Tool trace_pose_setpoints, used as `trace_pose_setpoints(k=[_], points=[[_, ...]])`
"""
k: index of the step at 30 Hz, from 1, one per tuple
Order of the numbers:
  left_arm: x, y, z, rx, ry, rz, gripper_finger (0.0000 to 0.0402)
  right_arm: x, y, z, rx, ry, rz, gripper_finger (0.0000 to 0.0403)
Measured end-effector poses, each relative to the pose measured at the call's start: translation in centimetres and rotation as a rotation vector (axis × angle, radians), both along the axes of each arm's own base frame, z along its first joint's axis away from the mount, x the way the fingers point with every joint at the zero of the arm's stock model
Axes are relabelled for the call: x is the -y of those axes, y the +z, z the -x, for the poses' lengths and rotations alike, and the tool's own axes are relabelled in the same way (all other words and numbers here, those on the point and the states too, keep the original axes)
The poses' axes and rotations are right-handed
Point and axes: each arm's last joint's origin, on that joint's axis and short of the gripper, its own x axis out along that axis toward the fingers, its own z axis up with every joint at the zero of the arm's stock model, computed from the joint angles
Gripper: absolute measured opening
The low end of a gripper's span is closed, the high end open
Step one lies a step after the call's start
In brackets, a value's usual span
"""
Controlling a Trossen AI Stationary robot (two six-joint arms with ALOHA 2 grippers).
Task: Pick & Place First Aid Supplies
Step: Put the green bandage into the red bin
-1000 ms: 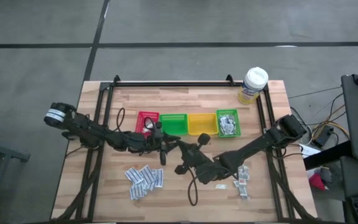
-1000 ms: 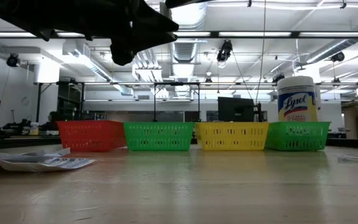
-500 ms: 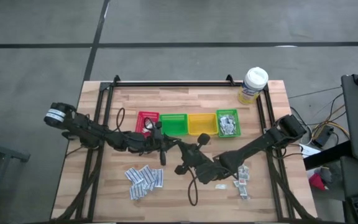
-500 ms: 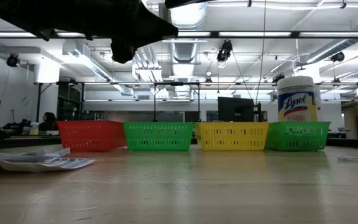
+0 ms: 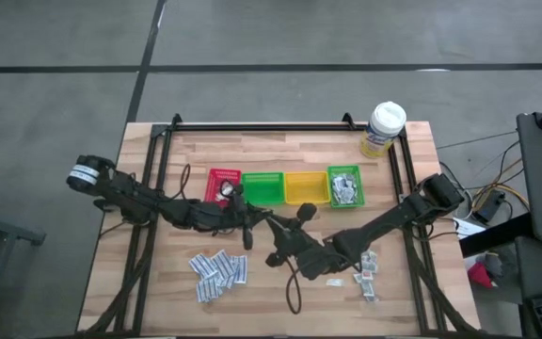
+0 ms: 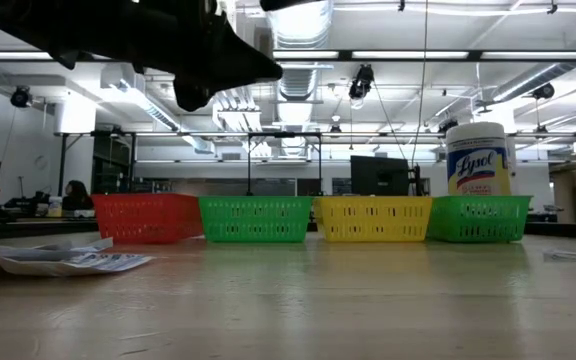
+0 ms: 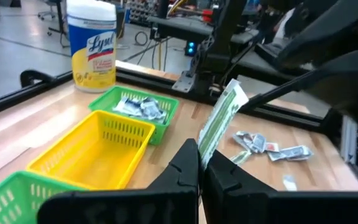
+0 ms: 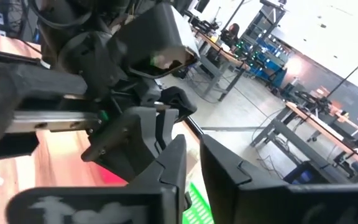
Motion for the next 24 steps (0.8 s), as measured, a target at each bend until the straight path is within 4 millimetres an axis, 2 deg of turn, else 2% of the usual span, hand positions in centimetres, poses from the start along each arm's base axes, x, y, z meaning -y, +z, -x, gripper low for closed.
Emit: trace_pose_setpoints(k=[6,13,19,24], points=[[-0.4,-1.0,0.3,-0.095,0.12,-0.012,0.0,-0.7,0.0,0.4,-0.03,0.007,0.037,0.0095],[-1.8,-2.8,0.8,-0.234,0.297,0.067,0.0,-2.0,-1.5,2.3,-0.127,-0.056,0.103,0.0116],[-3.6,-3.7,1.2,-0.308,0.379,0.175,0.0,-2.3,-3.0,5.3,-0.163,-0.073,0.003,0.0118],[-5.2,-3.6,1.9,-0.367,0.411,0.245,0.0,-2.2,-3.5,7.6,-0.279,-0.054,-0.135,0.0118]])
